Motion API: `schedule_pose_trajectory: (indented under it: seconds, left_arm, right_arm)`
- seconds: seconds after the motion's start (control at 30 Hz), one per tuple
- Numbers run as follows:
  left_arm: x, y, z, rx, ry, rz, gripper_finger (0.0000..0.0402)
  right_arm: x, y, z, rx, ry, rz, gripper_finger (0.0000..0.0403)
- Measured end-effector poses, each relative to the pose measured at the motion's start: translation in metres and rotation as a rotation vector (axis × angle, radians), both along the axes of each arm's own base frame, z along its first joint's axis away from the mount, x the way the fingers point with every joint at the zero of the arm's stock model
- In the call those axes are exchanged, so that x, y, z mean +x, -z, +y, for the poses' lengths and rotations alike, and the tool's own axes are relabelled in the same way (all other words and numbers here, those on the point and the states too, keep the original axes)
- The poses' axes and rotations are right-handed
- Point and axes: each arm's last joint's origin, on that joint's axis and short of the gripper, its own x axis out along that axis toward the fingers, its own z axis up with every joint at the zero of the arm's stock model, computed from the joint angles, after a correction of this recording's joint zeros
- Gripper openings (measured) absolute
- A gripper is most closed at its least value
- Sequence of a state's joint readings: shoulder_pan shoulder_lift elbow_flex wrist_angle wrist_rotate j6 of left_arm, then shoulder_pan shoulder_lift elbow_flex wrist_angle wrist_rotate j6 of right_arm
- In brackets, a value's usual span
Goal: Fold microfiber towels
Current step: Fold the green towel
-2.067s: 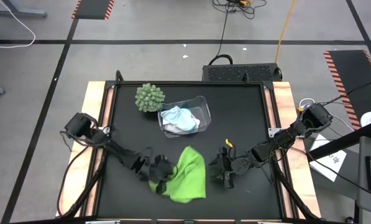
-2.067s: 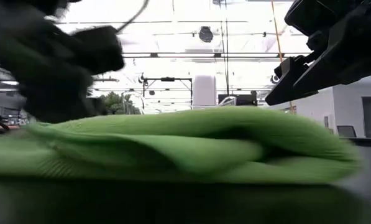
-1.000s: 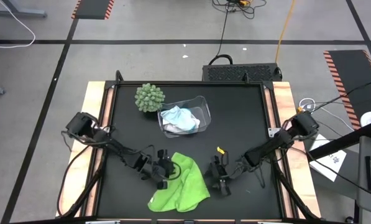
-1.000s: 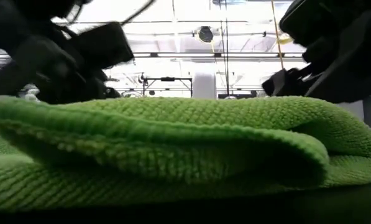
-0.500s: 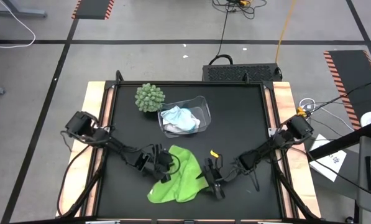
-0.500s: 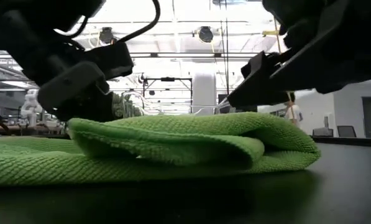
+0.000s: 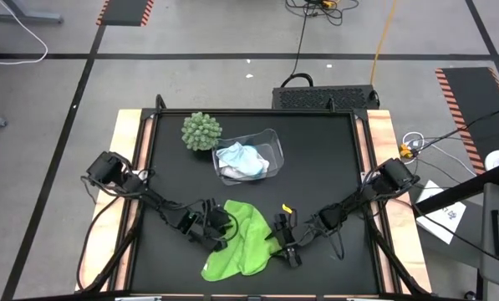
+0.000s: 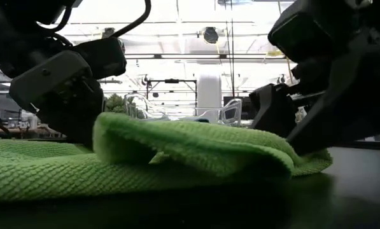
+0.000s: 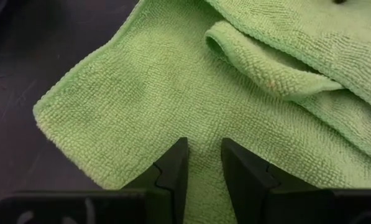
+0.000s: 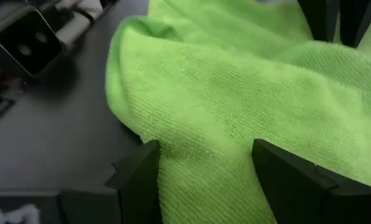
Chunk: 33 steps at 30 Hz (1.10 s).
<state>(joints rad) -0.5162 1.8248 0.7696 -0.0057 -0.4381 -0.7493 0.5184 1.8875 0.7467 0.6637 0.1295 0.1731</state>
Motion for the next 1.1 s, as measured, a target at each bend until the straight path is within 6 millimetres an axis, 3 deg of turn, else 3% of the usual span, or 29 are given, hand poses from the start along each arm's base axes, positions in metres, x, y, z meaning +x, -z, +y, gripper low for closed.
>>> schedule_pose_trajectory:
  seconds: [0.43,0.7,0.83,1.0,1.1]
  left_arm:
    - [0.004,0.000,0.006,0.008,-0.009,-0.003,0.0102]
    - [0.005,0.000,0.009,0.018,-0.005,-0.008,0.0102]
    - [0.005,0.000,0.009,0.020,-0.003,-0.007,0.0102]
    - [0.005,0.000,0.008,0.023,-0.001,-0.002,0.0102]
    - [0.004,0.000,0.008,0.025,0.000,0.002,0.0102]
  right_arm:
    - [0.012,-0.018,0.028,-0.067,-0.011,-0.065,0.0249]
    - [0.028,0.005,0.032,-0.100,0.035,0.023,0.0238]
    - [0.032,0.002,0.032,-0.119,0.081,0.004,0.0176]
    - [0.030,-0.015,0.035,-0.160,0.084,-0.061,0.0030]
    - [0.026,-0.024,0.039,-0.150,0.081,-0.075,0.0017]
